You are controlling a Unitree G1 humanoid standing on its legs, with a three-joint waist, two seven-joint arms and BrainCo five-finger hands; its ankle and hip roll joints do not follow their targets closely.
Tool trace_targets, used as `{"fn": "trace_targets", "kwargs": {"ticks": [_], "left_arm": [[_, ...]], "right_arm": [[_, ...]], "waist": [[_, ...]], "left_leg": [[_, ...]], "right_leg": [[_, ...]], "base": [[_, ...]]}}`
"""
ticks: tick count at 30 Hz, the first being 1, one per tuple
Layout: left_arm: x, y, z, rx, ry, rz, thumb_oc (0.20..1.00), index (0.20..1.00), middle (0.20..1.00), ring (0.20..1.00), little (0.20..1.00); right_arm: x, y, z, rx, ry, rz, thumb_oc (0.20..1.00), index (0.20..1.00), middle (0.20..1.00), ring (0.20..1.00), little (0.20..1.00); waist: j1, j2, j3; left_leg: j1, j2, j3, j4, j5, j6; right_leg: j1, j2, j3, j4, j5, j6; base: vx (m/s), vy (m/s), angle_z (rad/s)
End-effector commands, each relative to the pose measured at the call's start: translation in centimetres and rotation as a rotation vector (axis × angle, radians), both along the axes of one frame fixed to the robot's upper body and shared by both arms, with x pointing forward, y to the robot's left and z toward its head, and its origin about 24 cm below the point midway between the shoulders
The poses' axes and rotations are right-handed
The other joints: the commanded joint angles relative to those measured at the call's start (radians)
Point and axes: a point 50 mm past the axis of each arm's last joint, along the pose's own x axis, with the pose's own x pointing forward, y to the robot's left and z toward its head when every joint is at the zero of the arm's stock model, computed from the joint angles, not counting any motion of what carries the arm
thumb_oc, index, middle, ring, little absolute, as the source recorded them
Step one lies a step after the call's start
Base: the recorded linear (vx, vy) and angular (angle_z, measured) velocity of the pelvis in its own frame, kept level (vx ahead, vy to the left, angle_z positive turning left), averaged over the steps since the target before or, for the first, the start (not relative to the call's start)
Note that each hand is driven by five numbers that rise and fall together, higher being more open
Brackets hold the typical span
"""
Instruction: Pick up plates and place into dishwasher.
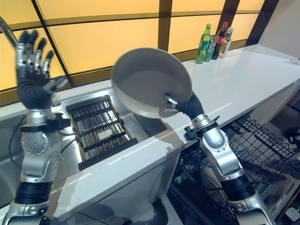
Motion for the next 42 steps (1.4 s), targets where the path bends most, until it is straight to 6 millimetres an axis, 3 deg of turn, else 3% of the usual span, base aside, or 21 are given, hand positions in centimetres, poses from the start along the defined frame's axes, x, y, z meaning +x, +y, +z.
{"fn": "trace_targets", "kwargs": {"ticks": [1,3,9,12,14,17,20,22,25,32,37,42], "left_arm": [[-0.3,2.2,-0.4,0.041,-0.003,0.128,1.000,1.000,1.000,1.000,1.000],[-0.6,2.8,-0.5,0.031,-0.002,0.152,1.000,1.000,1.000,1.000,1.000],[-2.1,4.7,-0.9,0.051,0.022,0.228,1.000,1.000,1.000,1.000,1.000],[-2.7,5.7,-1.1,0.063,0.037,0.268,1.000,1.000,1.000,1.000,1.000],[-3.0,6.5,-1.2,0.057,0.052,0.292,1.000,1.000,1.000,1.000,1.000],[-3.0,7.0,-1.1,0.057,0.060,0.306,1.000,1.000,1.000,1.000,1.000],[-2.0,6.7,-0.3,0.064,0.058,0.299,1.000,1.000,1.000,1.000,1.000],[-1.7,6.6,-0.1,0.063,0.069,0.292,1.000,1.000,1.000,1.000,1.000],[-1.8,6.8,-0.6,0.052,0.099,0.288,1.000,1.000,1.000,1.000,1.000],[-2.3,7.1,-1.4,0.065,0.138,0.281,1.000,1.000,1.000,1.000,1.000],[-1.4,6.3,-0.6,0.059,0.088,0.285,1.000,1.000,1.000,1.000,1.000],[-0.9,5.7,0.6,0.033,0.013,0.299,1.000,1.000,1.000,1.000,1.000]], "right_arm": [[-0.8,-1.9,2.1,-0.001,-0.141,-0.078,0.200,0.200,0.200,0.200,0.200],[-0.9,-2.7,2.0,-0.021,-0.137,-0.111,0.200,0.200,0.200,0.200,0.200],[-1.5,-7.7,1.0,-0.242,-0.134,-0.434,0.200,0.200,0.200,0.200,0.200],[-1.9,-9.9,0.1,-0.328,-0.127,-0.585,0.200,0.200,0.200,0.200,0.200],[-2.4,-11.4,-0.4,-0.369,-0.115,-0.669,0.200,0.200,0.200,0.200,0.200],[-2.9,-12.6,-1.5,-0.396,-0.089,-0.752,0.200,0.200,0.200,0.200,0.200],[-2.7,-13.2,-2.8,-0.427,-0.068,-0.829,0.200,0.200,0.200,0.200,0.200],[-2.4,-13.6,-3.0,-0.433,-0.044,-0.854,0.200,0.200,0.200,0.200,0.200],[-2.4,-14.6,-3.8,-0.450,0.015,-0.877,0.200,0.200,0.200,0.200,0.200],[-2.7,-15.9,-4.9,-0.554,0.078,-0.931,0.200,0.200,0.200,0.200,0.200],[-1.9,-17.1,-3.5,-0.630,0.000,-1.041,0.200,0.200,0.200,0.200,0.200],[-0.7,-18.2,-0.4,-0.871,-0.176,-1.185,0.200,0.200,0.200,0.200,0.200]], "waist": [[-0.016,0.000,-0.075],[-0.018,0.000,-0.074],[-0.031,-0.011,-0.063],[-0.040,-0.007,-0.048],[-0.061,-0.004,-0.026],[-0.080,-0.009,-0.005],[-0.095,-0.020,0.016],[-0.099,-0.014,0.025],[-0.086,-0.012,0.020],[-0.082,0.015,0.033],[-0.088,0.052,0.089],[-0.103,0.085,0.175]], "left_leg": [[-0.046,-0.011,0.037,0.034,-0.035,0.042],[-0.051,-0.013,0.039,0.044,-0.036,0.044],[-0.047,-0.032,0.050,0.079,-0.069,0.059],[-0.039,-0.039,0.061,0.076,-0.077,0.082],[-0.040,-0.049,0.058,0.079,-0.074,0.104],[-0.047,-0.061,0.040,0.088,-0.073,0.110],[-0.048,-0.047,0.035,0.094,-0.090,0.078],[-0.043,-0.021,0.041,0.089,-0.091,0.068],[-0.049,0.019,0.041,0.082,-0.080,0.040],[-0.087,0.098,0.032,0.099,-0.043,-0.009],[-0.163,0.118,0.006,0.123,-0.030,-0.030],[-0.251,0.107,-0.011,0.146,-0.004,-0.037]], "right_leg": [[-0.058,-0.027,0.031,0.171,-0.115,0.004],[-0.064,-0.030,0.039,0.169,-0.104,0.006],[-0.078,-0.053,0.070,0.178,-0.091,0.022],[-0.098,-0.037,0.070,0.256,-0.114,0.023],[-0.152,-0.013,0.100,0.357,-0.090,0.027],[-0.183,-0.014,0.144,0.351,-0.066,0.028],[-0.179,-0.087,0.190,0.215,0.008,0.051],[-0.178,-0.080,0.209,0.197,-0.010,0.067],[-0.153,-0.072,0.176,0.160,-0.026,0.069],[-0.141,-0.019,0.143,0.159,-0.066,0.029],[-0.207,0.010,0.139,0.204,-0.099,0.008],[-0.301,0.010,0.150,0.253,-0.102,-0.002]], "base": [[0.07,0.047,-0.17],[0.06,0.036,-0.15],[0.11,0.050,-0.16],[0.08,0.052,-0.19],[0.01,-0.001,-0.20],[0.01,-0.170,-0.13],[0.02,-0.359,-0.09],[-0.02,-0.314,-0.10],[-0.02,-0.307,0.01],[0.00,-0.221,0.12],[-0.18,-0.098,0.18],[-0.24,-0.019,0.05]]}}
